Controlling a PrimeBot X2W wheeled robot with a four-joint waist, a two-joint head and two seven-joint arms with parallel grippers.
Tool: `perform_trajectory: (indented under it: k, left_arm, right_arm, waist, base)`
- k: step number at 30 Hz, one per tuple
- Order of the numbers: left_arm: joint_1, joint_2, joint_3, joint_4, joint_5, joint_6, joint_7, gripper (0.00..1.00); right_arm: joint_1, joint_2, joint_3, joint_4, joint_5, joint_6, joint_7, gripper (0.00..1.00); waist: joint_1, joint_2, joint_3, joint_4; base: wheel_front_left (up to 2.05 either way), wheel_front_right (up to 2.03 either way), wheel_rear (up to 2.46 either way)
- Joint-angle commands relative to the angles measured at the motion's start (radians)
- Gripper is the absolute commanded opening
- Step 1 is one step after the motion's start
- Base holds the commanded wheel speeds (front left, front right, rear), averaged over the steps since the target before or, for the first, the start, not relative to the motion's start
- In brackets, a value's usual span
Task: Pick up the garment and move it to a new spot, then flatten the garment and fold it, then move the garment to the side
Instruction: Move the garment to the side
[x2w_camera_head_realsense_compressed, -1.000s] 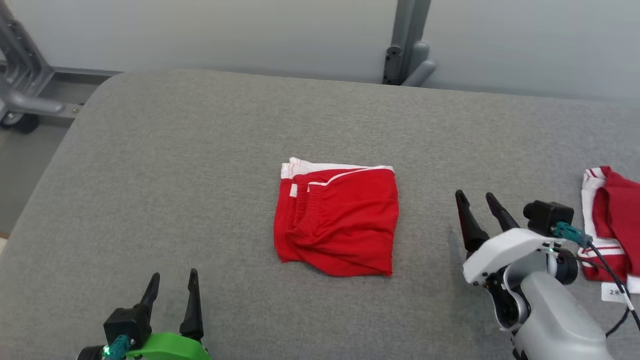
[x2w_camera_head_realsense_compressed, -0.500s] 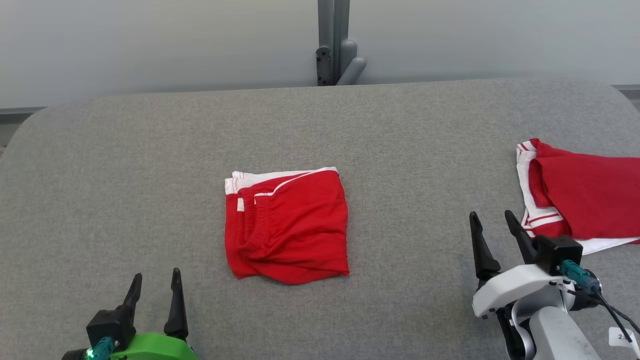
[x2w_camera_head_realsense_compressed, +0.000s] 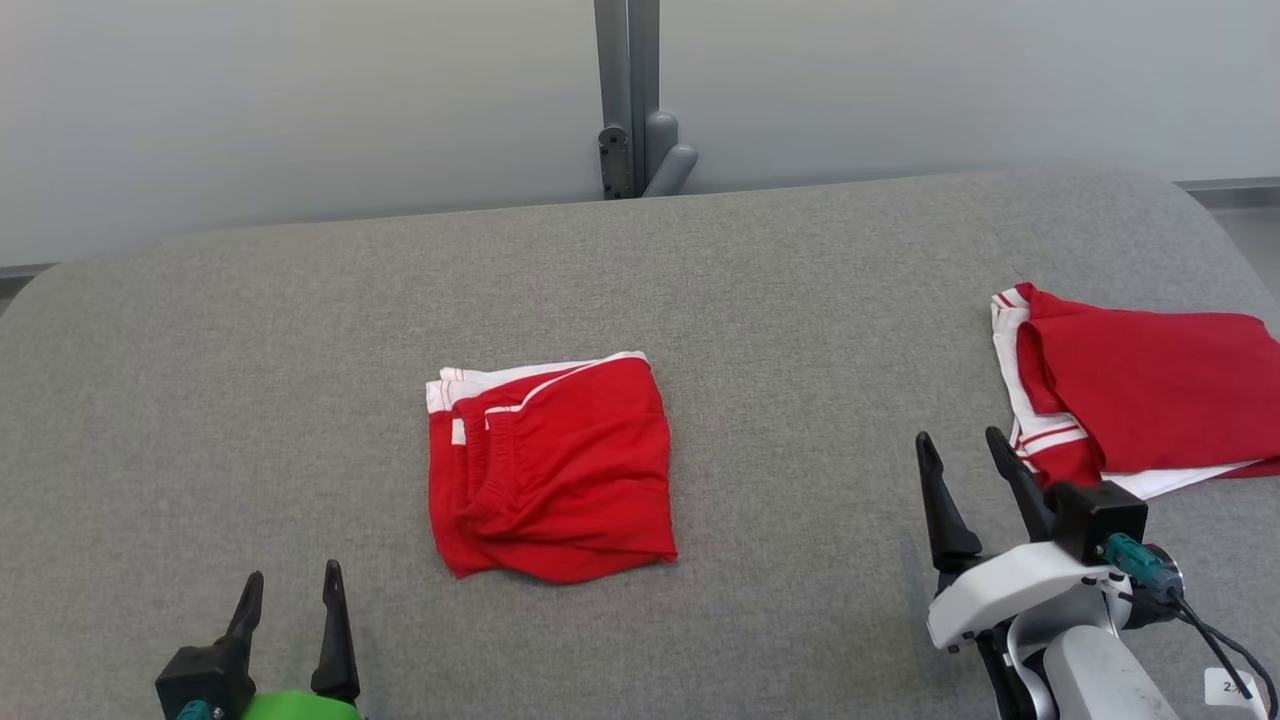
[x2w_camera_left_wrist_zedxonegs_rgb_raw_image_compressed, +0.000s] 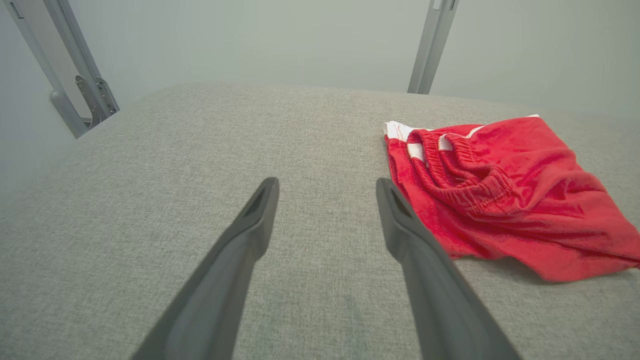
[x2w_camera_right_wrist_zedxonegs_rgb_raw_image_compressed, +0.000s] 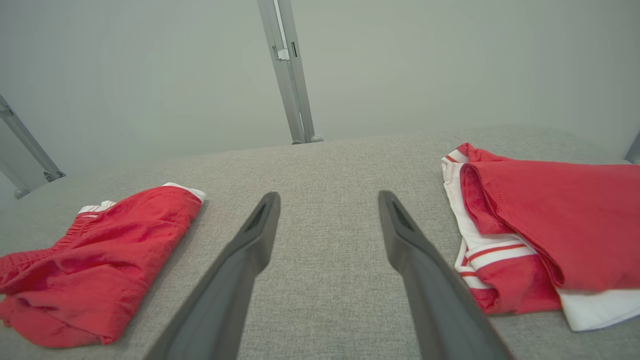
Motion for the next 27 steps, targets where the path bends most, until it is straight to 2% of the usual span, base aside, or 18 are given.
perform_trajectory:
  k: [1, 8, 13, 21, 27]
  left_arm:
    - [0.013, 0.004, -0.003, -0.002, 0.008, -0.006, 0.000, 1.00]
    - [0.005, 0.004, -0.023, 0.001, 0.010, -0.009, 0.000, 1.00]
    - [-0.033, 0.004, -0.067, 0.020, 0.012, -0.018, 0.000, 1.00]
    - [-0.056, 0.003, -0.133, 0.055, -0.017, -0.030, 0.000, 1.00]
    - [-0.055, 0.004, -0.149, 0.065, -0.025, -0.031, 0.000, 1.00]
  right_arm:
    - [0.018, -0.002, 0.001, 0.003, 0.009, 0.000, -0.002, 1.00]
    - [0.012, -0.001, 0.019, 0.017, -0.008, 0.000, -0.002, 1.00]
    - [-0.052, -0.001, 0.100, 0.053, -0.046, 0.000, -0.002, 1.00]
    - [-0.250, -0.003, 0.245, 0.278, -0.027, 0.000, -0.002, 1.00]
    - [-0.372, -0.003, 0.292, 0.484, -0.002, 0.000, 0.046, 1.00]
  waist:
    - [0.0000, 0.0000, 0.002, 0.002]
    - [0.0000, 0.0000, 0.012, 0.025]
    - [0.0000, 0.0000, 0.047, 0.095]
    - [0.0000, 0.0000, 0.088, 0.236]
    - [0.0000, 0.0000, 0.096, 0.298]
  base:
    - [0.00, 0.00, 0.00]
    - [0.00, 0.00, 0.00]
    - [0.00, 0.00, 0.00]
    - [0.00, 0.00, 0.00]
    - [0.00, 0.00, 0.00]
